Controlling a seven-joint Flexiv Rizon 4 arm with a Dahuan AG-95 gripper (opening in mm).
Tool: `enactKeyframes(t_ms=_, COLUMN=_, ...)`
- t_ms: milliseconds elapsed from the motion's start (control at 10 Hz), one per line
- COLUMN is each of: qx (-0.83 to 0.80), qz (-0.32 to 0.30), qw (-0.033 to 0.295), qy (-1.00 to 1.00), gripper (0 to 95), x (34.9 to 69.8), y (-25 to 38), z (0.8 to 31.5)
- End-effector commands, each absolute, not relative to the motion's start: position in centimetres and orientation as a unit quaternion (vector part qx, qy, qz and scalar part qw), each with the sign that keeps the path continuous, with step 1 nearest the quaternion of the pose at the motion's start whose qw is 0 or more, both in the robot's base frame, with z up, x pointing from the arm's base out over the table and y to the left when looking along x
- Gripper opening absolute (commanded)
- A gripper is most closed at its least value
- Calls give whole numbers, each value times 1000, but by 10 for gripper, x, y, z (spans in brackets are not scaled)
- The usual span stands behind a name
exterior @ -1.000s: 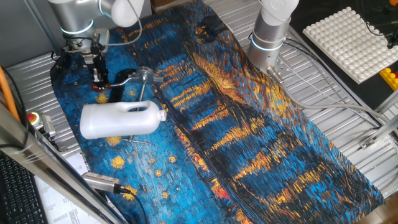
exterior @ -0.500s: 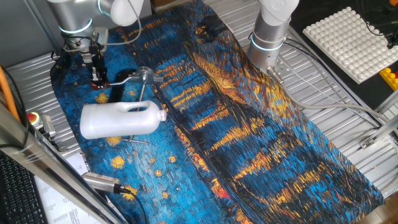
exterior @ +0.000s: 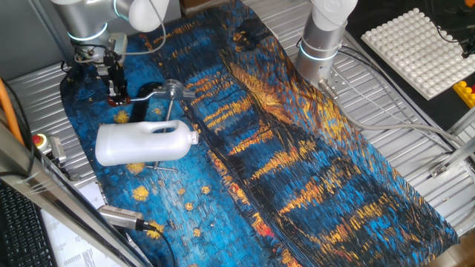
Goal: Pull up the lever
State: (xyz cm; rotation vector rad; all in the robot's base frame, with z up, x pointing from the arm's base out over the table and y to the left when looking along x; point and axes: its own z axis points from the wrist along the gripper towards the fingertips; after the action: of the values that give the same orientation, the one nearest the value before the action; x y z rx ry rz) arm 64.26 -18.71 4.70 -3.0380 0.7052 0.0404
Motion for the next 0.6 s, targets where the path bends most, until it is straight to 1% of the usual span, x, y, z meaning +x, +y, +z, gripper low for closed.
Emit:
enactKeyframes(t_ms=100, qx=-973, qz=14, qw=3, qy=232, gripper=0, x=642, y=-185, z=51)
enactKeyframes(t_ms=600, qx=-971, qz=12, qw=-2, qy=239, gripper=0, x=635, y=-185, z=61)
